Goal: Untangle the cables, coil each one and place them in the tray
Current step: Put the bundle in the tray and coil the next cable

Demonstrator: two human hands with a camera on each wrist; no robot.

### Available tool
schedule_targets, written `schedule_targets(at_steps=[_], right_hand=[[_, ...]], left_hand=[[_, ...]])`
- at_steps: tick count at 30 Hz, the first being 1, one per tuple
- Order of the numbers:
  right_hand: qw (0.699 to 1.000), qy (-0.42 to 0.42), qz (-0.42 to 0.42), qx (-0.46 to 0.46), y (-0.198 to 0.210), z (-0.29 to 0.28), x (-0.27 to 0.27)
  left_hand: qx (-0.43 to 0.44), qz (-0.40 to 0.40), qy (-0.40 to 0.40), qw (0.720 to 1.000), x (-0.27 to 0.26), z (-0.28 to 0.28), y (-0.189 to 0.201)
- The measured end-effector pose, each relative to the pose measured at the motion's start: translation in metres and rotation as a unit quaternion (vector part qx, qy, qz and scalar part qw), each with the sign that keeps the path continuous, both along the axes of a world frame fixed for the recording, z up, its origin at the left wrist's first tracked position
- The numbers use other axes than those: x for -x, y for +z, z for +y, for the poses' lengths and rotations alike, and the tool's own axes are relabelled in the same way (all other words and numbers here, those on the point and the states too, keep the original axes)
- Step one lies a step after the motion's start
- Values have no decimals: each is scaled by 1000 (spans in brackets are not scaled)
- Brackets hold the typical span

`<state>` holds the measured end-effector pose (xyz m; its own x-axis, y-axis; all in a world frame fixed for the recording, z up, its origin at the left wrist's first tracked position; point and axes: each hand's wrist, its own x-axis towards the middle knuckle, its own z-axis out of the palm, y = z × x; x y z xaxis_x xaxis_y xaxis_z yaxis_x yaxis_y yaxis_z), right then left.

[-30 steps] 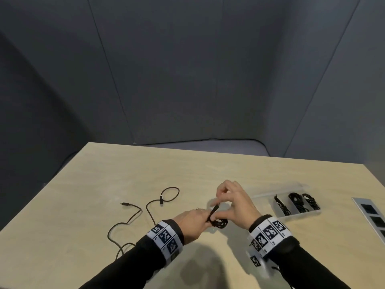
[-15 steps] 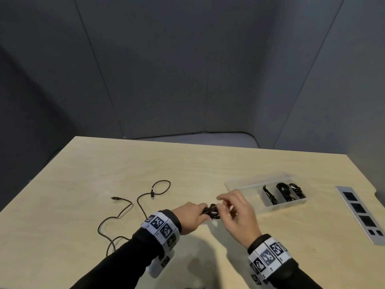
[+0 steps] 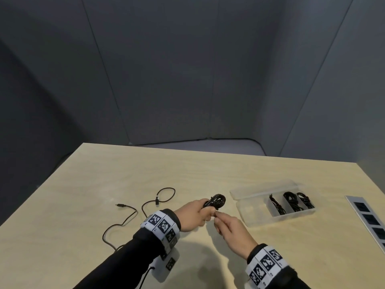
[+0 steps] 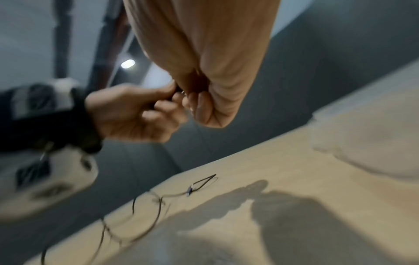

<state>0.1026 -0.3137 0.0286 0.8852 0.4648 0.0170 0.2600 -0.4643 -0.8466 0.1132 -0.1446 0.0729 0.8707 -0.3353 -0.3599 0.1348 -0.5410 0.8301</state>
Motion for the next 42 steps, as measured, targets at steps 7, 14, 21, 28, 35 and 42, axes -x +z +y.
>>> schedule_targets(at_steps=[7,14,21,28,35,42], right_hand=[[959,82,-209,170,34,-2,-9],[966,92,-226,80,56,-12,-30],[933,111,-298,170,24,-16,0],[965,71,-218,124,6,-17,7],[990,28,-110,88,1,-26,-1],[968,-192,-30,162,5,-76,-52]], left_hand=[[-333,-126,-71,932,-5,3,-9],[-261,-122,-166,943,-1,-4,-14],[-266,-98,-162,945,1,1,-8],[-386,-140,-193,891,6,-17,-5],[-412,-345,-185,823,13,-20,-34],[-241,-174,-8,955,10,9,-41]])
